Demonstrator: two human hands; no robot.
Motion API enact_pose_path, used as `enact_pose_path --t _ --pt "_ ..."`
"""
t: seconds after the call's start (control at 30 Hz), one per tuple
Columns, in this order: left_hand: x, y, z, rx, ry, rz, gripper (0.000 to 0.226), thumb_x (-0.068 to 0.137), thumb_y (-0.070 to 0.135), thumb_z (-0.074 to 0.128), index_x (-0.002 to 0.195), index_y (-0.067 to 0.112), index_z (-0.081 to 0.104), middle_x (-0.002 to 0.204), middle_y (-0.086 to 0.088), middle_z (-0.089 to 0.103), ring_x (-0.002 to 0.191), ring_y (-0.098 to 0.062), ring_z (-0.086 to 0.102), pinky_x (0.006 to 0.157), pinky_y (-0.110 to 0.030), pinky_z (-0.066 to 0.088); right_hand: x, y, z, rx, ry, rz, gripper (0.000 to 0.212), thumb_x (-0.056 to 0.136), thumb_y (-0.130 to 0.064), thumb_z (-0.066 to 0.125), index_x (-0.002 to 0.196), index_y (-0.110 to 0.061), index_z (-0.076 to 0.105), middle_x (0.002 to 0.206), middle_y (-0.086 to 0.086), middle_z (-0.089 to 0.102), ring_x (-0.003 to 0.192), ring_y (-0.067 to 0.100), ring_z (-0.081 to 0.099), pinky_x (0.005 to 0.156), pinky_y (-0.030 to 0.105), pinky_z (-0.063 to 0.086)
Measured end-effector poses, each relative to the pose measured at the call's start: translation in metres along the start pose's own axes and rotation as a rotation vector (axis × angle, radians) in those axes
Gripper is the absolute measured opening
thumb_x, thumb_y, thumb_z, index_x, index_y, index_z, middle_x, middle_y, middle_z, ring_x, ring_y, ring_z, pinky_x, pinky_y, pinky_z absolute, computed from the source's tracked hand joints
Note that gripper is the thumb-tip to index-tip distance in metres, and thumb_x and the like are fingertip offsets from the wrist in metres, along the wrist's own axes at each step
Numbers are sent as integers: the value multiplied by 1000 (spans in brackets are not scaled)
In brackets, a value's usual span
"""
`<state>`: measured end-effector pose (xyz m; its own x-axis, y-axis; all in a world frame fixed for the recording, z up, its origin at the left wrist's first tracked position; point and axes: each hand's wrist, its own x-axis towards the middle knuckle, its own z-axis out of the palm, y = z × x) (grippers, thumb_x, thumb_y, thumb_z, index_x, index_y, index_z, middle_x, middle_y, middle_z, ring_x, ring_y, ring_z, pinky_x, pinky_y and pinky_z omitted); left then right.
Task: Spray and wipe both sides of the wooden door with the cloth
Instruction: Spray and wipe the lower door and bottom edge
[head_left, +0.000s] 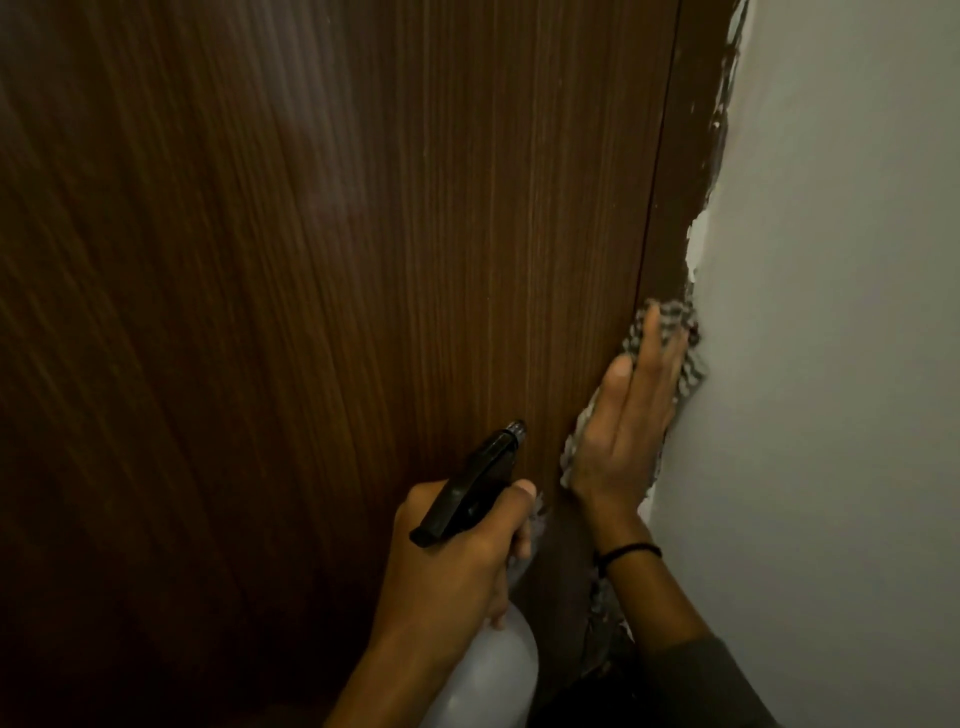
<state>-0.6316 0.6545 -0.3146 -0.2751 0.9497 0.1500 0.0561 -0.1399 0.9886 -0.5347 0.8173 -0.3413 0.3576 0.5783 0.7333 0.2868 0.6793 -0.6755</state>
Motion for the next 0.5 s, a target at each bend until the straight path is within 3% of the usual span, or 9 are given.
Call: enact_pose_path --t 0.13,0.27,0.4,0.5 --pt "6 -9 1 9 -18 10 42 93 26 67 53 14 64 66 -38 53 28 -19 37 41 -27 38 -27 28 -10 -56 -67 11 51 110 -27 26 159 -35 17 169 -5 13 155 6 2 124 21 -1" --pt "4 -8 -2 -1 -17 35 43 94 25 66 52 14 63 57 -17 58 28 -17 39 40 -25 36 -61 51 -17 -71 -83 51 51 109 -28 24 158 -38 15 169 -5 11 156 9 3 127 32 1" --pt "-1 -6 -10 -40 30 13 43 94 19 66 52 14 61 58 -16 56 27 -14 36 39 -25 35 -62 39 -9 -24 -10 133 48 110 -31 24 158 -33 20 168 -8 13 155 7 5 126 27 2" --pt "-2 -6 -19 -33 40 27 46 95 20 66 49 19 60 59 -18 54 27 -14 36 38 -24 34 -63 27 -5 37 -7 174 51 109 -34 23 160 -28 20 170 -3 11 155 5 2 127 32 3"
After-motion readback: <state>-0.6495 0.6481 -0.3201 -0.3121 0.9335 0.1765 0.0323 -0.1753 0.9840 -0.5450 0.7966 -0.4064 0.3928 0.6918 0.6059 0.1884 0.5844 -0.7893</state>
